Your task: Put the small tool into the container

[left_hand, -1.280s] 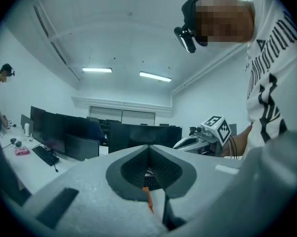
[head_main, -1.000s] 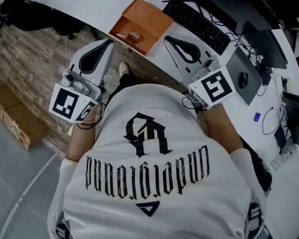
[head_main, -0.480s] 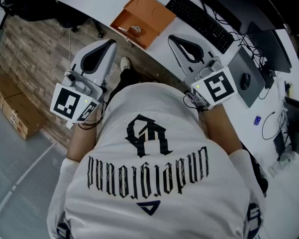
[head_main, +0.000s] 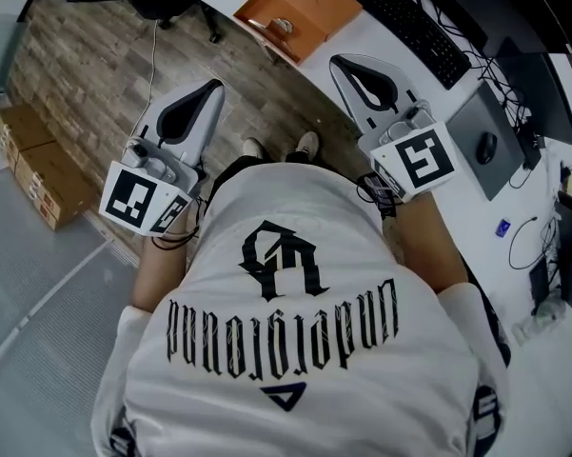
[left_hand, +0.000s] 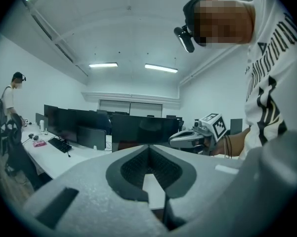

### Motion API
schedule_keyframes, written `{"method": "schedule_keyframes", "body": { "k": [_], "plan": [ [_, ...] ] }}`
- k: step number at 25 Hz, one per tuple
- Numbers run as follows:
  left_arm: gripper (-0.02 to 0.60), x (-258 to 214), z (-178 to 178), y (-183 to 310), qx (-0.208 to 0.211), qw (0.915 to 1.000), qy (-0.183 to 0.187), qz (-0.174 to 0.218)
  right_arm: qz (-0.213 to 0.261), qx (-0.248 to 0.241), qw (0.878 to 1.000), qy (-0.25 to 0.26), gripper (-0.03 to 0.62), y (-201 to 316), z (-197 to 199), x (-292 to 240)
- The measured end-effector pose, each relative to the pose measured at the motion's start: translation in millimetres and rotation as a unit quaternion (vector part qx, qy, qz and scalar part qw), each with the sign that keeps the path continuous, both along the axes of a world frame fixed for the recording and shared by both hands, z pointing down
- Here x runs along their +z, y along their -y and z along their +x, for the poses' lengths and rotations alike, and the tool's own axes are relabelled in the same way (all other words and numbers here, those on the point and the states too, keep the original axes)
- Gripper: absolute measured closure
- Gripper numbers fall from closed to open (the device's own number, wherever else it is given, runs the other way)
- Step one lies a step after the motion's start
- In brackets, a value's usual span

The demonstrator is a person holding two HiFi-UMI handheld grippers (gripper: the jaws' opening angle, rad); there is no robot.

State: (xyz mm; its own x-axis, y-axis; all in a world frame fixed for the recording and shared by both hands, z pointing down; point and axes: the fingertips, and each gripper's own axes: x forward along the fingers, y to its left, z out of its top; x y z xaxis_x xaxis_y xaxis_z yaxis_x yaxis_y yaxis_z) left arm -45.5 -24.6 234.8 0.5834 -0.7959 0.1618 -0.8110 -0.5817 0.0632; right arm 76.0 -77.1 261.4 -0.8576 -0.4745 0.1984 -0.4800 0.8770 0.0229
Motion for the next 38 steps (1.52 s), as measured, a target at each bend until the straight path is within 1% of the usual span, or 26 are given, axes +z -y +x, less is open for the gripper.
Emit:
{"method": "schedule_keyframes", "body": {
  "k": [3, 6, 10, 17, 23, 26, 28, 32, 36, 38],
  "plan": [
    [0.566, 0, 4, -14, 0.021, 0.9998, 0.002, 0.004, 0.003, 0.012, 1.000, 0.004, 0.580, -14, -3, -3],
    [0.566, 0, -4, -29, 0.035, 0.9993, -0.001, 0.007, 0.009, 0.026, 1.000, 0.002, 0.580, -31, -9, -5],
    [0.566, -1, -28, -55, 0.045, 0.9989, -0.007, 0.007, 0.009, 0.044, 0.999, -0.005, 0.580, -59, -23, -7],
    [0.566, 4, -73, -115, 0.063, 0.9978, -0.022, 0.007, 0.015, 0.075, 0.997, -0.013, 0.580, -123, -52, -14],
    [0.566, 12, -97, -159, 0.093, 0.9948, -0.040, 0.012, 0.023, 0.099, 0.994, -0.029, 0.580, -180, -76, -15],
    [0.566, 20, -98, -175, 0.109, 0.9928, -0.050, 0.005, 0.021, 0.107, 0.993, -0.039, 0.580, -205, -81, -15],
    [0.566, 19, -97, -186, 0.116, 0.9917, -0.055, 0.007, 0.018, 0.109, 0.993, -0.041, 0.580, -218, -82, -16],
    [0.566, 14, -88, -198, 0.119, 0.9912, -0.056, 0.014, 0.018, 0.105, 0.993, -0.041, 0.580, -236, -74, -17],
    [0.566, 5, -66, -210, 0.113, 0.9918, -0.053, 0.028, 0.019, 0.095, 0.995, -0.038, 0.580, -251, -55, -16],
    [0.566, 9, -48, -218, 0.107, 0.9925, -0.054, 0.024, 0.012, 0.087, 0.996, -0.035, 0.580, -259, -43, -13]
  ]
}}
